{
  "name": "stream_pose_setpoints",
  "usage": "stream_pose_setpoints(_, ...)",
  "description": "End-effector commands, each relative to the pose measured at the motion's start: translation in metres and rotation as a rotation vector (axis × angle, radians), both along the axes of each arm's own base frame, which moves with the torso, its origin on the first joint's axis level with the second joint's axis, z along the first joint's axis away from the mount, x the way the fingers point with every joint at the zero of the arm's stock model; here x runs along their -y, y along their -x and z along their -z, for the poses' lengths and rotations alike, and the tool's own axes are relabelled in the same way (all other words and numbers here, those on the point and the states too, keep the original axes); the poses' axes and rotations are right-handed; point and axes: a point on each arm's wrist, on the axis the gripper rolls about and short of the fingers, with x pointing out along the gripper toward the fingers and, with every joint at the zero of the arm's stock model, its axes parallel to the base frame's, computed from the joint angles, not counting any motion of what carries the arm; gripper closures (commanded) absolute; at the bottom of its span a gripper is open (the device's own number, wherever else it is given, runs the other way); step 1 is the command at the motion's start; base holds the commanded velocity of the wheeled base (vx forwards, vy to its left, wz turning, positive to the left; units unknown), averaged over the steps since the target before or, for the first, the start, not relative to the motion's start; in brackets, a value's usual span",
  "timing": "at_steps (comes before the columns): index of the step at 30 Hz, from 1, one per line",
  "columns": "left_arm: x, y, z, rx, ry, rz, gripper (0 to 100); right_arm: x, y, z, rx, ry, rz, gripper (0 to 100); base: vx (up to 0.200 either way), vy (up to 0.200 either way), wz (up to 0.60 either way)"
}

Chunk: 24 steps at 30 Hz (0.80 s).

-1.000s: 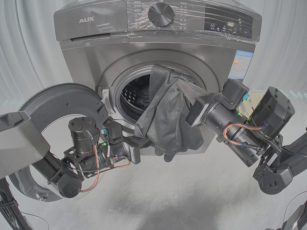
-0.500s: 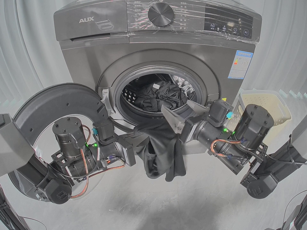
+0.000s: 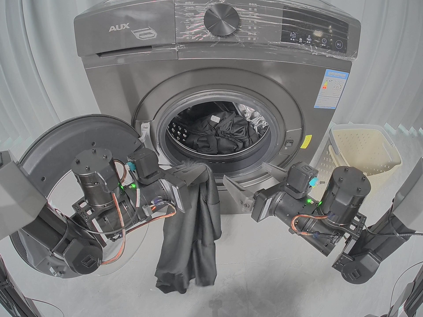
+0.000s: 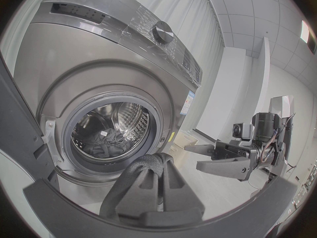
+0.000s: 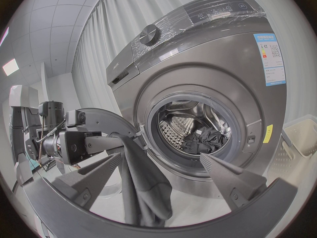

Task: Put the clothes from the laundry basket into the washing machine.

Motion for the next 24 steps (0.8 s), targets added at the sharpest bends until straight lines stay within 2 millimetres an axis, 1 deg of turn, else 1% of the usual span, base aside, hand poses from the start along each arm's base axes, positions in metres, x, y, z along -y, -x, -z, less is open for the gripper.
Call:
stream_pose_setpoints(1, 0.001, -0.002, -0.004, 0.011, 0.009, -0.019, 100, 0.005, 0.004, 0.009, -0.029, 0.028, 0.0, 0, 0.0, 0.0, 0.0)
stream_pose_setpoints(7, 0.003, -0.006, -0.008, 0.026, 0.021, -0.041, 100, 0.008, 0.012, 0.02, -0.067, 0.067, -0.011, 0, 0.0, 0.0, 0.0)
stream_pose_setpoints(12, 0.005, -0.01, -0.015, 0.048, 0.037, -0.057, 100, 0.011, 0.018, 0.029, -0.092, 0.106, -0.02, 0, 0.0, 0.0, 0.0)
stream_pose_setpoints(14, 0.006, -0.012, -0.018, 0.056, 0.045, -0.061, 100, 0.013, 0.021, 0.037, -0.117, 0.13, -0.034, 0, 0.0, 0.0, 0.0)
stream_pose_setpoints(16, 0.006, -0.012, -0.018, 0.056, 0.045, -0.061, 100, 0.013, 0.021, 0.037, -0.117, 0.13, -0.034, 0, 0.0, 0.0, 0.0)
stream_pose_setpoints(19, 0.008, -0.014, -0.021, 0.058, 0.059, -0.058, 100, 0.015, 0.024, 0.042, -0.131, 0.141, -0.043, 0, 0.0, 0.0, 0.0)
stream_pose_setpoints(21, 0.008, -0.014, -0.022, 0.061, 0.063, -0.058, 100, 0.014, 0.022, 0.046, -0.136, 0.145, -0.042, 0, 0.0, 0.0, 0.0)
stream_pose_setpoints(24, 0.009, -0.015, -0.022, 0.062, 0.064, -0.057, 100, 0.011, 0.012, 0.051, -0.13, 0.14, -0.025, 0, 0.0, 0.0, 0.0)
